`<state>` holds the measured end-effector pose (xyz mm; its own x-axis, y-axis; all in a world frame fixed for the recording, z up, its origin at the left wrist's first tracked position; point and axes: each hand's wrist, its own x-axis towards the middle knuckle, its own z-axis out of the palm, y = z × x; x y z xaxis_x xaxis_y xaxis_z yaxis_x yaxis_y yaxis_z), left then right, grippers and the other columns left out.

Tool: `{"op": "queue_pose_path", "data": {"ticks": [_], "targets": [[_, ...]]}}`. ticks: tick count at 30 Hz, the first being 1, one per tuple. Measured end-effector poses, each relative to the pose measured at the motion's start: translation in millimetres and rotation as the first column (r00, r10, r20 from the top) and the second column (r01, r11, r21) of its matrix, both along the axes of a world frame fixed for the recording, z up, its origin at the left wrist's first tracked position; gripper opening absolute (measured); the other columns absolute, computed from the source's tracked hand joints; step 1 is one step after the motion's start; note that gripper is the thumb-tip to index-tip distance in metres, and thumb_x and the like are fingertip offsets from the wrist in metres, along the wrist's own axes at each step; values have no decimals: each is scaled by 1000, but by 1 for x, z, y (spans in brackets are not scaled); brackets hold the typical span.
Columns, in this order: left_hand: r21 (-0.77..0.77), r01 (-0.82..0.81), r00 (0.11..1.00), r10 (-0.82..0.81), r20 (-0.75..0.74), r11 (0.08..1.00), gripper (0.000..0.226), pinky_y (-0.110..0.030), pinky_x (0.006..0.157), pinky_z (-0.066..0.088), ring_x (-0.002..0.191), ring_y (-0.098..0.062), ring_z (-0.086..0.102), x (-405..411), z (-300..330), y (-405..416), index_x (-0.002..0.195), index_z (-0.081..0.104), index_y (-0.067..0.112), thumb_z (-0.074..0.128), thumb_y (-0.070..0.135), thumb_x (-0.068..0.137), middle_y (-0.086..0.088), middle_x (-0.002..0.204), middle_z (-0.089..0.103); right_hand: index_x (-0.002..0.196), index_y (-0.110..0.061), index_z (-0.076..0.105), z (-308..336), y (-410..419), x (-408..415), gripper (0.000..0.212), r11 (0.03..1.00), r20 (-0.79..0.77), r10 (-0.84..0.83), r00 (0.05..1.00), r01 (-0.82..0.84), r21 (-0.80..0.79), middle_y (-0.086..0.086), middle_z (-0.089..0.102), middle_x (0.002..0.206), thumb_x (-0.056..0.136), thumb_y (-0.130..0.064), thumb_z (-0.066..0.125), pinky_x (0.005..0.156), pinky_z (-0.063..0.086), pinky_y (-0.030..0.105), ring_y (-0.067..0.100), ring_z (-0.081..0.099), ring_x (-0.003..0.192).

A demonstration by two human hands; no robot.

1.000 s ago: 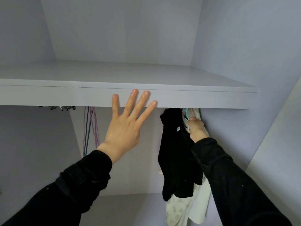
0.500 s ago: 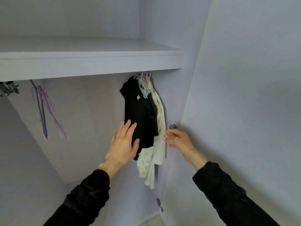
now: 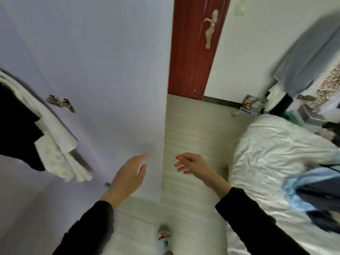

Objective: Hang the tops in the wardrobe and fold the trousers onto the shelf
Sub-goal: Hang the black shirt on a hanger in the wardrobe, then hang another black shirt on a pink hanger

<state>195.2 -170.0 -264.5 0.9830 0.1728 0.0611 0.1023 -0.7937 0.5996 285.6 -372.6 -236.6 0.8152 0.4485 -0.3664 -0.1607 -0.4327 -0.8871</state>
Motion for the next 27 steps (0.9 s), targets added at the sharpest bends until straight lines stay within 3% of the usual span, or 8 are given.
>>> {"op": "queue_pose_path", "data": {"ticks": [6,9,13,15,18,24,27], "targets": [[-19,295,954,-295,-47,955,39,-19,102,27,129,-14,42,43,-11,-119,136,47,15,44,14,98,1,138,49,111,-7,60,0,-145,-4,19,944,-24,-330,944,330,5,1,66,84,98,-11,47,84,50,37,14,63,73],[4,409,911,-408,-62,913,38,-14,99,24,127,-17,45,72,-14,-183,134,48,13,45,10,96,-1,134,52,112,-3,60,0,-221,-3,20,891,-39,-453,891,454,25,4,65,83,97,-7,48,68,50,21,8,64,68],[15,552,831,-548,-91,834,45,-20,100,30,127,-14,45,122,-20,-283,138,43,19,33,31,96,2,137,49,107,-10,59,-12,-332,11,16,824,-21,-567,823,567,-13,2,65,86,96,-6,49,71,47,22,14,62,75],[-8,601,793,-598,-115,799,42,-24,100,33,126,-15,45,147,-28,-342,139,42,19,35,29,99,1,137,50,106,-10,59,-23,-391,23,15,789,-18,-614,789,613,-44,3,65,86,95,-6,50,69,46,22,14,61,75],[-10,657,742,-649,-171,754,40,-23,97,35,124,-17,47,185,-44,-426,139,42,20,41,18,99,-1,136,50,110,-7,62,-47,-471,44,19,745,20,-658,753,654,-132,3,67,83,93,-5,52,64,46,18,15,62,74],[-15,763,605,-722,-336,647,45,-23,102,31,130,-14,38,243,-89,-564,144,33,20,40,18,99,1,143,41,122,-14,59,-116,-599,87,31,672,134,-585,800,570,-473,8,65,116,92,-14,52,90,44,31,25,58,108],[-22,784,569,-734,-371,620,44,-20,97,32,126,-13,42,261,-114,-610,142,35,23,41,18,99,3,140,43,132,-15,51,-150,-650,107,37,560,227,-519,824,528,-639,8,54,129,95,-17,50,97,39,37,27,49,119]]}}
